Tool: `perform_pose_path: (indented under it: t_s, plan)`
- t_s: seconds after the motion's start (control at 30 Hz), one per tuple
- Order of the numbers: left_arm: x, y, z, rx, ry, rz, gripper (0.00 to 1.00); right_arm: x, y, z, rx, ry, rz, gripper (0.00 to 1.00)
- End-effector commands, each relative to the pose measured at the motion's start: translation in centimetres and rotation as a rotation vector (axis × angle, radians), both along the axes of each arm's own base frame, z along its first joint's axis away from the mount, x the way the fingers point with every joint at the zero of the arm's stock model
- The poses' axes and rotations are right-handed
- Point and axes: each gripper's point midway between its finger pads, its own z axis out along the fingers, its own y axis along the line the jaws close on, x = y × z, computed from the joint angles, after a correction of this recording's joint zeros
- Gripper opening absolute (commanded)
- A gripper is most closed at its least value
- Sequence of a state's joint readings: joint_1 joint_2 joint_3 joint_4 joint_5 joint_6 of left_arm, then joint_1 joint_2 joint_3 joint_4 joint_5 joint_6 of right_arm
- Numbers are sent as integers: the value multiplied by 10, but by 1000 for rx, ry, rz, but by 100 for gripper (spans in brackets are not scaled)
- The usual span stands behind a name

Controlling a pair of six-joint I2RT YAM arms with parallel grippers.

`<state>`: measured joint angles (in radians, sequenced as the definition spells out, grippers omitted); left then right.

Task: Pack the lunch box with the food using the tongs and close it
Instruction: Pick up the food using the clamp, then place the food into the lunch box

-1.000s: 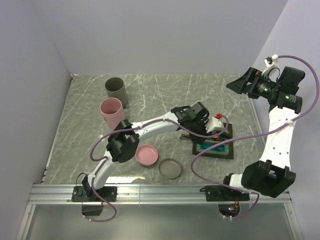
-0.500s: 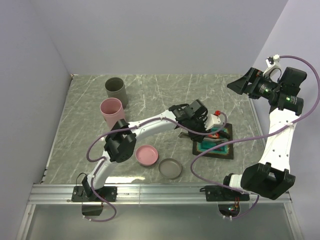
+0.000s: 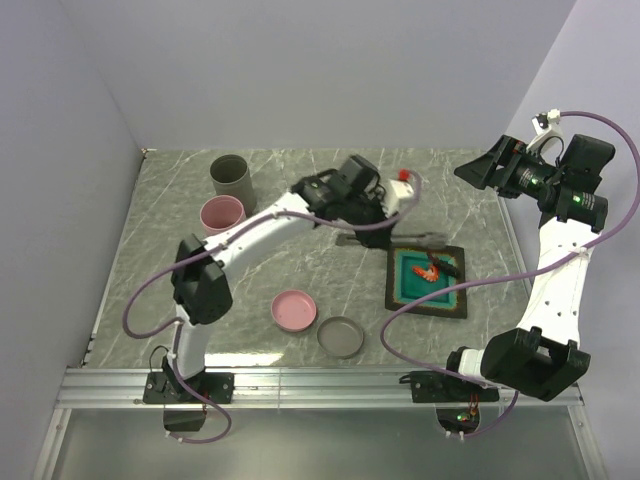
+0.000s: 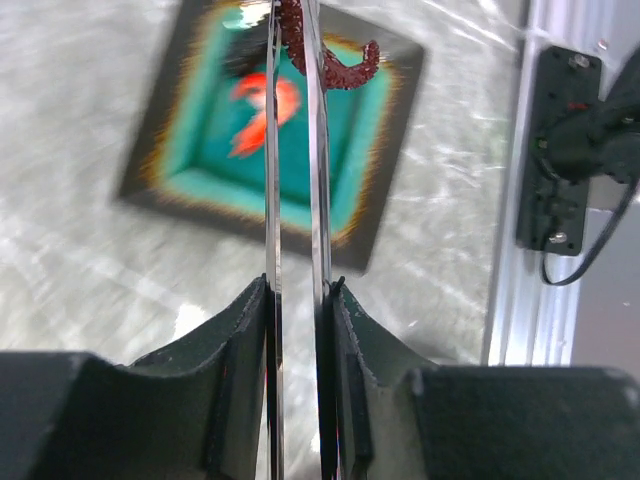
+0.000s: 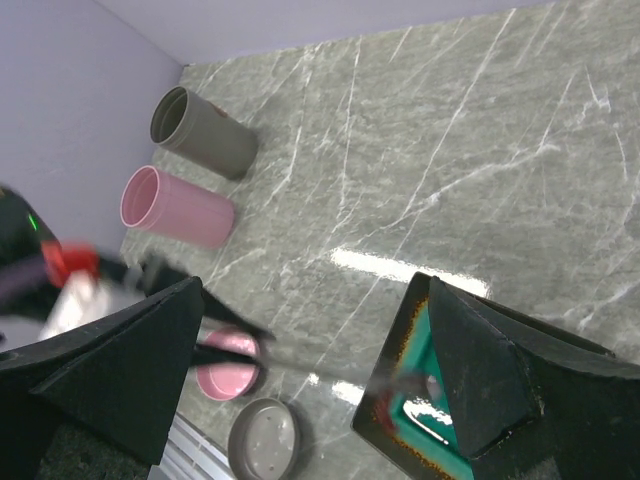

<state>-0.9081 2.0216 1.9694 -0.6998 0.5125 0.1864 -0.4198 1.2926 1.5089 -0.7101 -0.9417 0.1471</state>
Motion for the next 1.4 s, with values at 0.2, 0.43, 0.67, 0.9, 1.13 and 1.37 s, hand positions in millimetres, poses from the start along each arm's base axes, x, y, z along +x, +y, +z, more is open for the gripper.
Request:
perform_pose_path:
  t_s: [0.2,0.43,0.67,0.9,1.13,1.37]
  plan:
    - [85,110,75,-119,-31,271,25,-4,2,16,-8,-59,12,100]
    - [137,211,98,-156,-46,492,25,-4,2,16,-5,-59,15,100]
    - [163,316,116,-189,-76,713,25,-3,3,15,-1,-54,17,100]
    - [173,398,96,-119,-90,881,25,-3,3,17,3,-55,19,100]
    - [171,434,71,-73,-79,955,27,-4,3,16,2,-53,18,100]
    - [174,442,54,-32,-89,967,29,-5,3,17,1,-53,17,100]
